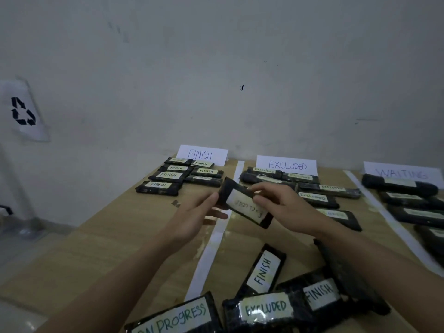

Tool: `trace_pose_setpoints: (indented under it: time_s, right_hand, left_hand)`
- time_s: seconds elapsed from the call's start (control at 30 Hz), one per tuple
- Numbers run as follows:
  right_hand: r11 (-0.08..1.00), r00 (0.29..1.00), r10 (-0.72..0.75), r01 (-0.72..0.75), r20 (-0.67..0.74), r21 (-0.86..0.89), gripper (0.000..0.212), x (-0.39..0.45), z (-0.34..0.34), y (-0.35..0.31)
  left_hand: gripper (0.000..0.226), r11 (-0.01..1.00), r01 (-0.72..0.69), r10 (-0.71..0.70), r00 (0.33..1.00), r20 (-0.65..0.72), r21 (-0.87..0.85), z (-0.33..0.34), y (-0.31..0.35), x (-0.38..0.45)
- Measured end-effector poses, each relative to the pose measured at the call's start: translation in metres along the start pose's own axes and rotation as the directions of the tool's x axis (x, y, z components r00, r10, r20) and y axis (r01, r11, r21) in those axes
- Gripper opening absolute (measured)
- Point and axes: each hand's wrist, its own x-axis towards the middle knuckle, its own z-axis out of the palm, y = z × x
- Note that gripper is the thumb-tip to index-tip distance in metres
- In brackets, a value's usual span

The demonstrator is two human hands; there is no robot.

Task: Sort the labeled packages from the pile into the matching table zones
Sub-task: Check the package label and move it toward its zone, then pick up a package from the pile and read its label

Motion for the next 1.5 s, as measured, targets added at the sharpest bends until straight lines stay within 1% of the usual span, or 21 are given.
trace_pose_setpoints:
  time_s: [0.13,0.23,0.33,0.4,0.5,0.53,0.57,0.63,0.67,0.7,0.77,0.83,0.9,0.97,1.03,1.1,1.2,1.27,1.33,1.4,1.5]
  right_hand:
    - [0.927,0.974,0.170,-0.105,-0.151,0.361,0.016,-0.004,-0.009,-0.003]
    - [0.863,0.952,0.252,-0.141,-0.173,0.485,0.013,-0.006,-0.015,-0.004]
    - [0.806,0.952,0.278,-0.158,-0.130,0.570,0.013,-0.009,-0.022,-0.003]
    - [0.814,0.964,0.262,-0.191,-0.053,0.549,0.016,-0.015,-0.026,-0.003]
    - [0.893,0.972,0.225,-0.235,0.072,0.384,0.023,-0.022,-0.026,-0.002]
    - [0.875,0.972,0.222,-0.232,0.074,0.424,0.024,-0.023,-0.023,0.000]
    - [0.814,0.970,0.236,-0.229,0.055,0.533,0.024,-0.023,-0.020,0.001]
    - [0.582,0.951,0.309,-0.211,0.027,0.785,0.024,-0.022,-0.016,0.003]
    - [0.478,0.939,0.344,-0.188,0.014,0.858,0.025,-0.021,-0.014,0.005]
    - [0.417,0.928,0.372,-0.165,-0.002,0.894,0.025,-0.021,-0.013,0.006]
    - [0.375,0.915,0.403,-0.130,-0.035,0.918,0.026,-0.022,-0.011,0.010]
    - [0.384,0.904,0.422,-0.115,-0.064,0.916,0.027,-0.023,-0.009,0.013]
    - [0.449,0.880,0.460,-0.116,-0.118,0.886,0.032,-0.027,-0.010,0.017]
    - [0.543,0.839,0.513,-0.152,-0.183,0.826,0.044,-0.032,-0.014,0.022]
    - [0.699,0.821,0.512,-0.229,-0.251,0.677,0.053,-0.037,-0.021,0.028]
    - [0.836,0.855,0.440,-0.280,-0.273,0.471,0.055,-0.043,-0.025,0.033]
    - [0.946,0.905,0.317,-0.280,-0.284,0.164,0.065,-0.048,-0.024,0.036]
    - [0.970,0.946,0.163,-0.205,-0.279,-0.128,0.072,-0.050,-0.021,0.038]
    - [0.944,0.976,-0.005,-0.067,-0.217,-0.323,0.073,-0.047,-0.017,0.037]
    - [0.924,0.985,-0.069,0.003,-0.158,-0.383,0.067,-0.043,-0.013,0.035]
    - [0.902,0.991,-0.080,0.025,-0.109,-0.430,0.055,-0.030,-0.008,0.040]
  left_hand:
    - [0.028,0.978,0.041,-0.043,0.999,-0.008,-0.205,0.011,0.011,0.013]
    - [0.028,0.963,0.035,-0.039,0.999,-0.012,-0.268,0.018,0.015,0.021]
    - [0.026,0.960,0.007,-0.022,0.999,-0.050,-0.281,0.026,0.020,0.028]
    - [0.024,0.963,-0.008,-0.015,0.996,-0.086,-0.268,0.033,0.025,0.032]
    - [0.023,0.974,-0.038,0.017,0.995,-0.097,-0.222,0.043,0.035,0.039]
    - [0.023,0.977,-0.047,0.032,0.996,-0.078,-0.209,0.045,0.037,0.041]
    - [0.023,0.979,-0.052,0.043,0.998,-0.050,-0.196,0.048,0.038,0.042]
    - [0.023,0.989,-0.052,0.054,0.999,0.005,-0.135,0.054,0.037,0.044]
    - [0.023,0.993,-0.046,0.048,0.999,0.025,-0.106,0.056,0.035,0.044]
    - [0.024,0.995,-0.032,0.036,0.999,0.040,-0.095,0.058,0.033,0.044]
    - [0.024,0.994,0.008,-0.003,0.999,0.047,-0.111,0.061,0.027,0.043]
    - [0.022,0.992,0.023,-0.017,0.999,0.051,-0.123,0.062,0.024,0.042]
    - [0.021,0.994,0.027,-0.021,0.998,0.060,-0.101,0.061,0.021,0.041]
    - [0.021,0.995,0.067,-0.062,0.996,0.069,-0.080,0.057,0.018,0.041]
    - [0.015,0.991,0.119,-0.112,0.990,0.090,-0.069,0.054,0.016,0.040]
    - [0.010,0.986,0.159,-0.152,0.982,0.108,-0.058,0.053,0.015,0.038]
    - [0.011,0.979,0.199,-0.192,0.976,0.105,-0.055,0.055,0.012,0.038]
    - [0.012,0.974,0.219,-0.213,0.971,0.108,-0.052,0.058,0.010,0.039]
    - [0.014,0.971,0.236,-0.230,0.968,0.102,-0.051,0.063,0.009,0.042]
    - [0.014,0.967,0.246,-0.239,0.967,0.091,-0.068,0.066,0.008,0.044]
    - [0.012,0.969,0.240,-0.234,0.968,0.087,-0.055,0.065,0.004,0.047]
